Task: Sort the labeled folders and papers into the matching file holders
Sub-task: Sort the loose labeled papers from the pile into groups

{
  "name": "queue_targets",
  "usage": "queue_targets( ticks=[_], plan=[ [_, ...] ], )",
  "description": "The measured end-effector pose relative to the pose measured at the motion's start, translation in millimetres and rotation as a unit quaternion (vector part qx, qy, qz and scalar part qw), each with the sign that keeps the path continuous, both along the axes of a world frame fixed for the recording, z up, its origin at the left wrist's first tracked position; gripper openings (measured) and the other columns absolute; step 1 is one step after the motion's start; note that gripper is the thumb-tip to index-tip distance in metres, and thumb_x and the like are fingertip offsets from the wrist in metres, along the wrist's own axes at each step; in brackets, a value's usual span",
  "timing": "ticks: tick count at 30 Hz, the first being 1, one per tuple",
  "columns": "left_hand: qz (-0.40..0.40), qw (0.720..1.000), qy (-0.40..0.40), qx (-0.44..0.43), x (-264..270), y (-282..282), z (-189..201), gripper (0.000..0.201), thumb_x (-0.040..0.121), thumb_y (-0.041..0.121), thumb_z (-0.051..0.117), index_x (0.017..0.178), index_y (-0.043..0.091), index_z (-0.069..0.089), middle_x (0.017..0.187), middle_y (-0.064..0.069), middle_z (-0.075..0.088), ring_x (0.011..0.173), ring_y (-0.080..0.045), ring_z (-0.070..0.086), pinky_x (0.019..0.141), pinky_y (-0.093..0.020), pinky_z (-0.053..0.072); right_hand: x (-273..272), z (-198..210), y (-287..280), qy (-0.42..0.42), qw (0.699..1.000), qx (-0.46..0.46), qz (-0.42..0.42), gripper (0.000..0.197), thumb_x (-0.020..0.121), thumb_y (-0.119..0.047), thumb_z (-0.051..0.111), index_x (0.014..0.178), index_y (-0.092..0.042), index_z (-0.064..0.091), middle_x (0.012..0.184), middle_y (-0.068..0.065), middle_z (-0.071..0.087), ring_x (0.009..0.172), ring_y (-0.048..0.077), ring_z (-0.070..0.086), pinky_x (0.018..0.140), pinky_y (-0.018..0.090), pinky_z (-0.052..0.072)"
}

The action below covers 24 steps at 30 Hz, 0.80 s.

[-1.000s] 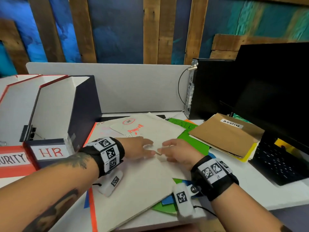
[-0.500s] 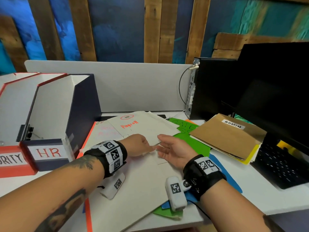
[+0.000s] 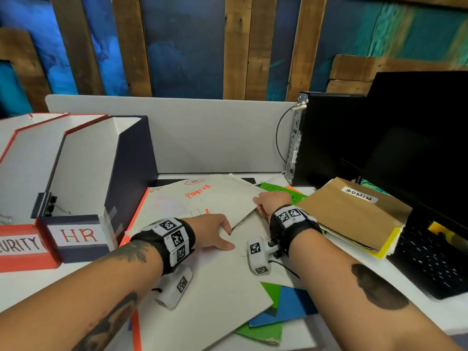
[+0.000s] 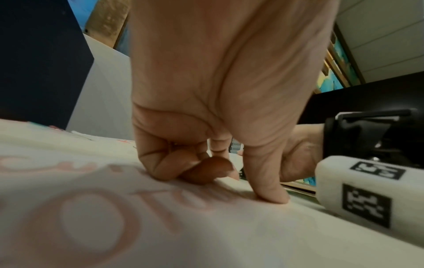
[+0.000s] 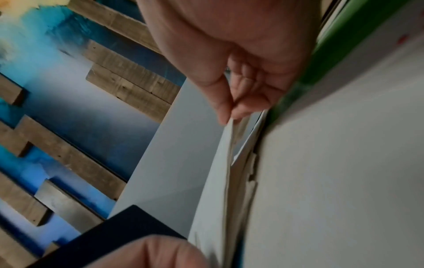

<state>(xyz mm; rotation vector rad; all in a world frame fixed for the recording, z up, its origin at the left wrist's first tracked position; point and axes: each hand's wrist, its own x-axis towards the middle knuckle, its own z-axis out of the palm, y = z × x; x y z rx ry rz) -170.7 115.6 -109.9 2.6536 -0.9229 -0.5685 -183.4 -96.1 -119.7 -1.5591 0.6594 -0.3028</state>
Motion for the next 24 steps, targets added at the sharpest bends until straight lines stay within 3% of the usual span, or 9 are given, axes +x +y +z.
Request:
queue_targets(
  ticks=[2, 6, 9, 12, 15, 18, 21, 23, 24],
  plan=[
    [0.007, 1.000, 0.013, -0.003, 2.3, 4.3, 1.8, 0.051, 0.080, 0.057, 0.076, 0.121, 0.033, 0.055, 0.088, 0.012, 0.056, 0.082, -0.012, 0.055, 0.089, -0.032, 0.046, -2.1, 5.4, 3.2, -0.064, 0.989, -0.082, -0.104, 0.016, 0.082, -0.005, 0.076, 0.082, -0.018, 0.068, 0.079, 0.003, 0.066, 0.067, 0.019, 0.062, 0.075, 0.036, 0.061],
    [0.076, 0.988, 0.102, -0.085, 6.6, 10.6, 7.6, 0.067, 0.082, 0.080, 0.053, 0.111, 0.020, 0.061, 0.095, 0.004, 0.071, 0.077, -0.017, 0.060, 0.078, -0.029, 0.048, -25.9, 38.1, 20.2, -0.255, 0.938, -0.128, -0.195, 0.027, 0.092, -0.005, 0.065, 0.088, -0.030, 0.058, 0.072, -0.002, 0.047, 0.063, 0.017, 0.056, 0.064, 0.035, 0.058],
    [0.229, 0.877, 0.313, -0.283, 15.1, 13.5, 15.2, 0.102, 0.071, 0.092, 0.039, 0.123, 0.006, 0.058, 0.097, -0.009, 0.076, 0.079, -0.019, 0.068, 0.066, -0.028, 0.048, -47.0, 60.6, 25.9, -0.285, 0.938, -0.025, -0.198, 0.030, 0.096, 0.000, 0.059, 0.106, -0.027, 0.052, 0.085, 0.008, 0.054, 0.064, 0.023, 0.066, 0.057, 0.025, 0.058],
    [0.274, 0.768, 0.415, -0.403, 25.0, 21.3, 18.5, 0.103, 0.070, 0.094, 0.042, 0.124, 0.007, 0.052, 0.119, -0.016, 0.071, 0.105, -0.028, 0.072, 0.094, -0.040, 0.054, -65.7, 66.2, 33.1, -0.209, 0.962, 0.145, -0.096, 0.049, 0.095, 0.012, 0.055, 0.130, -0.019, 0.040, 0.094, 0.016, 0.060, 0.062, 0.020, 0.067, 0.060, 0.030, 0.061],
    [0.297, 0.707, 0.417, -0.488, 27.7, 28.5, 21.1, 0.084, 0.073, 0.082, 0.064, 0.123, 0.014, 0.058, 0.117, -0.011, 0.071, 0.100, -0.032, 0.071, 0.103, -0.050, 0.051, -81.5, 56.5, 40.9, -0.112, 0.971, 0.211, 0.001, 0.070, 0.092, 0.018, 0.054, 0.147, -0.015, 0.028, 0.091, 0.020, 0.064, 0.055, 0.020, 0.070, 0.048, 0.030, 0.060],
    [0.290, 0.704, 0.419, -0.495, 28.8, 36.6, 18.4, 0.061, 0.082, 0.062, 0.072, 0.122, 0.017, 0.068, 0.119, -0.011, 0.073, 0.096, -0.030, 0.072, 0.096, -0.047, 0.055, -88.2, 40.5, 45.5, -0.060, 0.974, 0.218, 0.030, 0.078, 0.089, 0.016, 0.061, 0.153, -0.011, 0.025, 0.086, 0.016, 0.067, 0.050, 0.017, 0.070, 0.044, 0.029, 0.058],
    [0.341, 0.731, 0.343, -0.482, 31.3, 43.3, 15.4, 0.039, 0.089, 0.015, 0.074, 0.125, 0.001, 0.067, 0.111, -0.018, 0.075, 0.081, -0.030, 0.076, 0.066, -0.041, 0.063, -98.1, 35.4, 48.1, 0.026, 0.987, 0.129, 0.087, 0.063, 0.085, 0.011, 0.068, 0.138, -0.010, 0.042, 0.083, 0.009, 0.071, 0.056, 0.019, 0.070, 0.048, 0.031, 0.058],
    [0.379, 0.763, 0.277, -0.443, 27.3, 48.2, 16.0, 0.036, 0.084, -0.001, 0.074, 0.119, -0.006, 0.066, 0.105, -0.019, 0.075, 0.075, -0.031, 0.075, 0.060, -0.041, 0.060, -100.1, 38.9, 46.7, 0.054, 0.994, 0.050, 0.081, 0.063, 0.085, 0.008, 0.070, 0.139, -0.003, 0.040, 0.080, 0.005, 0.064, 0.063, 0.020, 0.061, 0.068, 0.042, 0.059],
    [0.393, 0.779, 0.256, -0.416, 26.1, 52.1, 15.1, 0.034, 0.082, 0.000, 0.077, 0.114, -0.005, 0.066, 0.102, -0.018, 0.074, 0.076, -0.032, 0.073, 0.061, -0.041, 0.058, -95.6, 39.8, 42.3, 0.049, 0.997, 0.015, 0.053, 0.046, 0.086, 0.004, 0.072, 0.126, -0.008, 0.053, 0.081, 0.003, 0.059, 0.065, 0.017, 0.056, 0.078, 0.044, 0.057]
  ],
)
